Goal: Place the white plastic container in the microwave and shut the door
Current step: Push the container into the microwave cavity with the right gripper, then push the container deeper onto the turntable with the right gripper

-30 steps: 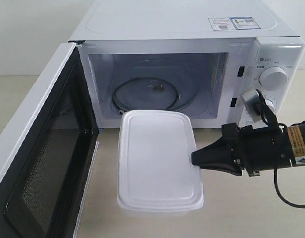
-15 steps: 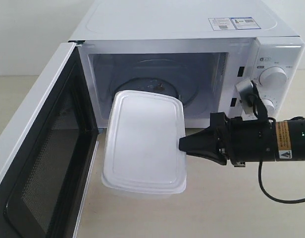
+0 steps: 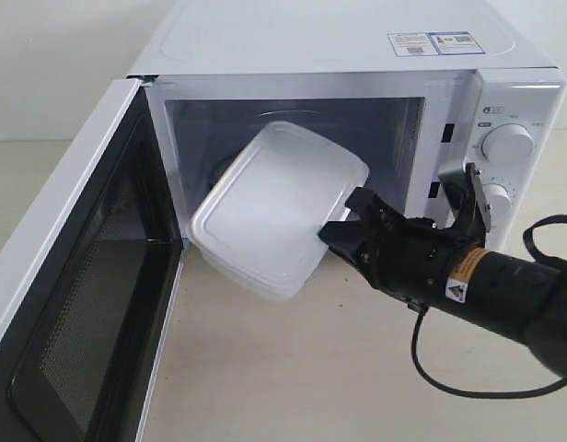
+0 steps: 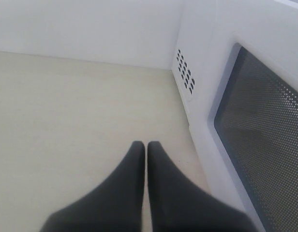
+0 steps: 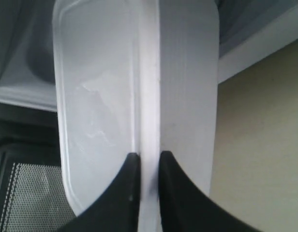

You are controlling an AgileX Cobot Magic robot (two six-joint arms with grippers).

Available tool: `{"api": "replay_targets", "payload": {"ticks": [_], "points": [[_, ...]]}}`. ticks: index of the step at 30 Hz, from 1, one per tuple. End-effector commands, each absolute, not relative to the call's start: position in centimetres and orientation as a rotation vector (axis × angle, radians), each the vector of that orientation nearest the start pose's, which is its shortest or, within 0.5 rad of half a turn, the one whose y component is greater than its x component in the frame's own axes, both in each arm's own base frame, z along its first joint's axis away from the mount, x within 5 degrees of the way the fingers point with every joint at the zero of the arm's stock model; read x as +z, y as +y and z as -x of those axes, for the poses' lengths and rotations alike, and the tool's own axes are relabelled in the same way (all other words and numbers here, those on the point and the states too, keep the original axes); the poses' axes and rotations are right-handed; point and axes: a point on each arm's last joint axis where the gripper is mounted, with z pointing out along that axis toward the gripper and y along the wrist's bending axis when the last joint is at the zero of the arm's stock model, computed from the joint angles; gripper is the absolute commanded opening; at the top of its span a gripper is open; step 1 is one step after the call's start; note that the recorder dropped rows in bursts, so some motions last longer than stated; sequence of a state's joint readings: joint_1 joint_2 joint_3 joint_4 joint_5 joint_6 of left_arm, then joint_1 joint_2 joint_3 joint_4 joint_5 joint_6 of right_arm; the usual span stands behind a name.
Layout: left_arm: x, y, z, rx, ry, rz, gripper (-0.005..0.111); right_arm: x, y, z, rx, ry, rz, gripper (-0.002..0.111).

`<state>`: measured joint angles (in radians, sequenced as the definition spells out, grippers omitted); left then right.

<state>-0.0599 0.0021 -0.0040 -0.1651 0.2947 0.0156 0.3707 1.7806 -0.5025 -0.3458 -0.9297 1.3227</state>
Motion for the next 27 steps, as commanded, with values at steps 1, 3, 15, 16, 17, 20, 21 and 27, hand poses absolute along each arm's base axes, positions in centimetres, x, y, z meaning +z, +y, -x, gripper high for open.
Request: {"api": "replay_targets", "payload": {"ticks": [1, 3, 15, 16, 17, 20, 21, 27], "points": [[18.7, -0.8, -5.4, -0.193, 1.775, 0.046, 0.004, 14.6, 14.0, -26.5, 1.115, 1.842, -0.7, 0.0], [18.7, -0.8, -5.4, -0.193, 1.775, 0.046, 0.004, 14.8, 14.1, -26.6, 1.076, 1.791, -0.782, 0.0], [18.7, -0.8, -5.4, -0.193, 1.775, 0.046, 0.004, 18.5, 17.2, -33.0, 1.003, 1.754, -0.914, 0.0], [18.7, -0.8, -5.4, -0.193, 1.775, 0.046, 0.004, 18.4, 17.7, -33.6, 1.006, 1.772, -0.921, 0.0], [18.7, -0.8, -5.4, -0.193, 1.775, 0.046, 0.004, 18.1, 17.9, -34.0, 1.004, 1.781, -0.921, 0.0], [18.7, -0.8, -5.4, -0.193, 1.775, 0.046, 0.004, 17.3, 18.4, -34.8, 0.997, 1.785, -0.921, 0.0], [18.7, -0.8, -5.4, -0.193, 1.775, 0.046, 0.004, 17.2, 18.6, -35.1, 1.002, 1.781, -0.922, 0.0], [18.7, -0.8, -5.4, -0.193, 1.775, 0.046, 0.004, 17.1, 19.0, -35.4, 1.007, 1.797, -0.892, 0.0]]}}
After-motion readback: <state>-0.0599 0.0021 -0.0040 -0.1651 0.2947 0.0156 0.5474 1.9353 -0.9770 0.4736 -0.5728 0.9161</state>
